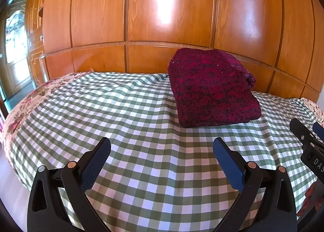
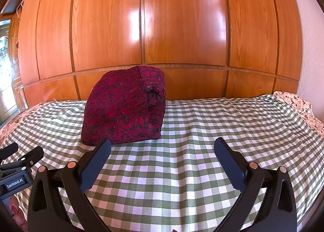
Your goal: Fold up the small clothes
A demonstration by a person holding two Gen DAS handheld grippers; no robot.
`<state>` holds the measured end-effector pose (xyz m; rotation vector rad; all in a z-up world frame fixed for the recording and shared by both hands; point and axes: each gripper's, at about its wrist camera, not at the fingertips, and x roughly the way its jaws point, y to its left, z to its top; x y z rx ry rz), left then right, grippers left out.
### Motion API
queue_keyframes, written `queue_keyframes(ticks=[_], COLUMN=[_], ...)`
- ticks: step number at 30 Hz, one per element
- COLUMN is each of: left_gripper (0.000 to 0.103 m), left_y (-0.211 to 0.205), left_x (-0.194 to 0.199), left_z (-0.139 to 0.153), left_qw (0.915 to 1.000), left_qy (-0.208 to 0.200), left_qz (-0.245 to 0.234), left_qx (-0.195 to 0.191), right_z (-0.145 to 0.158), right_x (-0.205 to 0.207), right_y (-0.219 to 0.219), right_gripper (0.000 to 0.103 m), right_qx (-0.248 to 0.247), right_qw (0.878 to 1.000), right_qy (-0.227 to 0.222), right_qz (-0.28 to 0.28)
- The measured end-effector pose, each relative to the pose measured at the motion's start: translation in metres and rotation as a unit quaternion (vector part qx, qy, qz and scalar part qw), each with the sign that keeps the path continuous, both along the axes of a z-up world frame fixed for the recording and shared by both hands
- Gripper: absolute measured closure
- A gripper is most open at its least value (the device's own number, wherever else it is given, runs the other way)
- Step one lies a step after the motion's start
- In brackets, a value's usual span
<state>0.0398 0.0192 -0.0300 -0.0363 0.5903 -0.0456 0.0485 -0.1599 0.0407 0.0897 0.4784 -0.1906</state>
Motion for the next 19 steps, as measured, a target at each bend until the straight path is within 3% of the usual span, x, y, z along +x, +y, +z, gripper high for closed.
queue_keyframes(ticks=[12, 19], left_gripper=[0.003, 0.003], left_y=[-0.002, 0.001], left_x=[0.001, 0.012], left_z=[-0.002, -0.012], left_qw=[0.9999, 0.9984], left_qy=[0.009, 0.043], left_qz=[-0.014, -0.033], left_qx=[0.000, -0.019], right_z=[-0.003, -0.010], right_x=[0.001, 0.005], right_y=[-0.001, -0.007], right_gripper=[0.002, 0.002], right_qx=[0.001, 0.005], right_qw=[1.000, 1.000], right_qy=[0.005, 0.022], right_qz=[-0.004, -0.012])
